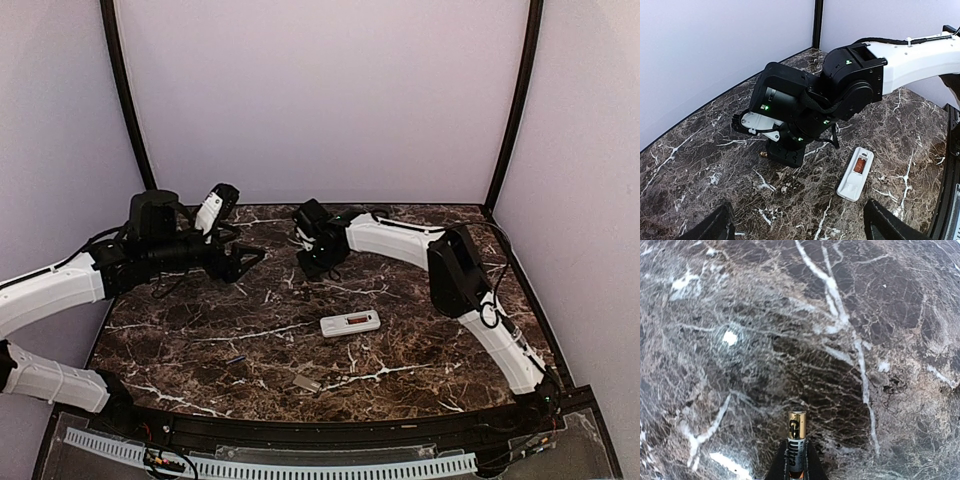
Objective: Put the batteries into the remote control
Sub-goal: Pick up the battery at the center of the board, then pick up the remote control without batteries from the center of the board.
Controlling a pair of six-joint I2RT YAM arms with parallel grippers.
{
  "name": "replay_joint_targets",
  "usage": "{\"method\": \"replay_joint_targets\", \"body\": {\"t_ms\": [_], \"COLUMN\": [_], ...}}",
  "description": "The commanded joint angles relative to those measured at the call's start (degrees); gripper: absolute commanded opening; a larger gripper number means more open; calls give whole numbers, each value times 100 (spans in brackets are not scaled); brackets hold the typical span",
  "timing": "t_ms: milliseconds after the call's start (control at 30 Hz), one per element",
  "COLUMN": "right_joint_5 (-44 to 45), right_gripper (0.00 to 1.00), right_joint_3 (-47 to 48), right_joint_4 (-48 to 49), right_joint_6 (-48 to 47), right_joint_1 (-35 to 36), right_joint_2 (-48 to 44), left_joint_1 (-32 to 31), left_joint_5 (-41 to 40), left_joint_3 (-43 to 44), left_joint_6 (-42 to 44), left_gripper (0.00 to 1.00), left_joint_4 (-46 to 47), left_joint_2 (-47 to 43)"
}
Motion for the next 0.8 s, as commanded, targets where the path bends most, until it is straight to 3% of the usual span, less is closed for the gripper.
{"method": "replay_joint_targets", "body": {"t_ms": [0, 300, 433, 633, 700, 767], "right_joint_5": [-482, -1879, -2554, -3127, -3060, -2972], "right_gripper": [0, 0, 0, 0, 0, 0], "right_joint_3": [-408, -2137, -2618, -3284, -3638, -3954], "right_joint_4": [-520, 598, 458, 124, 284, 407], "right_joint_6": [-231, -955, -1215, -1229, -1088, -972], "right_joint_1": [-1, -117, -146, -104, -115, -153], "right_joint_2": [-231, -2088, -2932, -3933, -4288, -4589], "left_joint_1": [33, 33, 14, -580, -666, -678], "left_joint_5": [-17, -39, 253, 483, 674, 995], "left_joint_3": [43, -94, -132, -217, -204, -33], "left_joint_6": [109, 475, 1355, 3794, 3934, 3484], "left_gripper": [88, 88, 84, 78, 79, 80], "left_joint_4": [-130, -48, -104, -164, -35, -191], "left_joint_2": [-195, -465, -595, -756, -665, -361]}}
